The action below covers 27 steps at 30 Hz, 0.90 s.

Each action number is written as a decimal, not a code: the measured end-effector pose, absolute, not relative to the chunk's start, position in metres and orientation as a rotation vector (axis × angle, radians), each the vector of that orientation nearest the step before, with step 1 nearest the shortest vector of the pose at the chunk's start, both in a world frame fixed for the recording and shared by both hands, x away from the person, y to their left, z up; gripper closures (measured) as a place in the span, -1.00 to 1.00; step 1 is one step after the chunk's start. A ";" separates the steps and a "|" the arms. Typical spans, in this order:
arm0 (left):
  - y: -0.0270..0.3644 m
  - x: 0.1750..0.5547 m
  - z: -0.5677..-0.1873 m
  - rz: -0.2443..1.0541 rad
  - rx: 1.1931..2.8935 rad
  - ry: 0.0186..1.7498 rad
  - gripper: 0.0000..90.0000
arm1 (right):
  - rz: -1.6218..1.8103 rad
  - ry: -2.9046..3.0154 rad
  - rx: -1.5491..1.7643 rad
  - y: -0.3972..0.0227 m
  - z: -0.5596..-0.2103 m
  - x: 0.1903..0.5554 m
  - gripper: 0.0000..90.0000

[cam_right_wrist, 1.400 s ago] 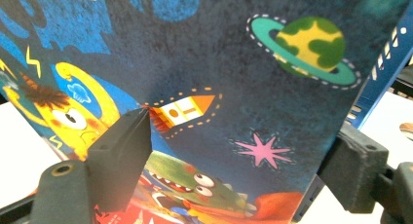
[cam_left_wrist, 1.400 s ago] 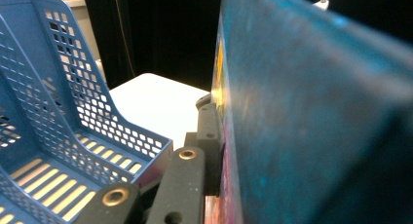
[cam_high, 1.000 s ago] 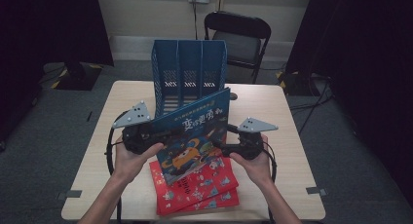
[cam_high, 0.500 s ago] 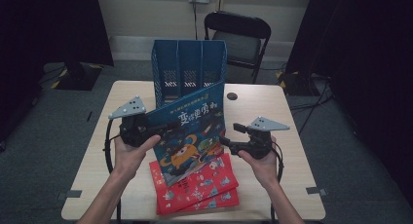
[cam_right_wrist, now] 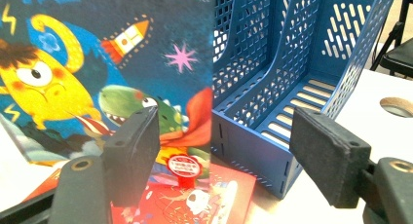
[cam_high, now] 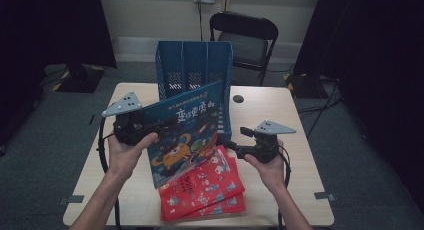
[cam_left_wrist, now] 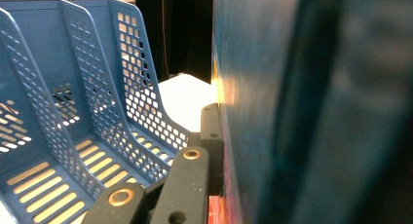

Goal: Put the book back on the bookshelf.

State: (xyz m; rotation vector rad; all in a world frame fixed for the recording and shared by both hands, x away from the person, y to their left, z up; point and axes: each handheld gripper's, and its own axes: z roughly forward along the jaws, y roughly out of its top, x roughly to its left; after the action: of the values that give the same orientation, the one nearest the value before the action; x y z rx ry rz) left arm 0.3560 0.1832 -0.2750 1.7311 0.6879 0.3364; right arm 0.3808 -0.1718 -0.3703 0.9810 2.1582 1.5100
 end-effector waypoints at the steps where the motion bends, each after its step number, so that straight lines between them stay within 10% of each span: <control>1: 0.184 0.356 -0.274 0.330 1.722 0.687 0.86 | 1.508 2.160 0.983 -0.171 -0.371 0.381 -0.41; 27: 0.201 0.364 -0.229 0.396 1.667 0.694 0.86 | 1.517 2.171 0.993 -0.174 -0.372 0.383 -0.41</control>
State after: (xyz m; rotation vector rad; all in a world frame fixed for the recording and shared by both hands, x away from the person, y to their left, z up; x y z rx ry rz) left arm 0.3641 0.2011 -0.2293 1.6670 0.6941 0.3957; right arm 0.3834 -0.1741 -0.3721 0.9933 2.1712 1.5172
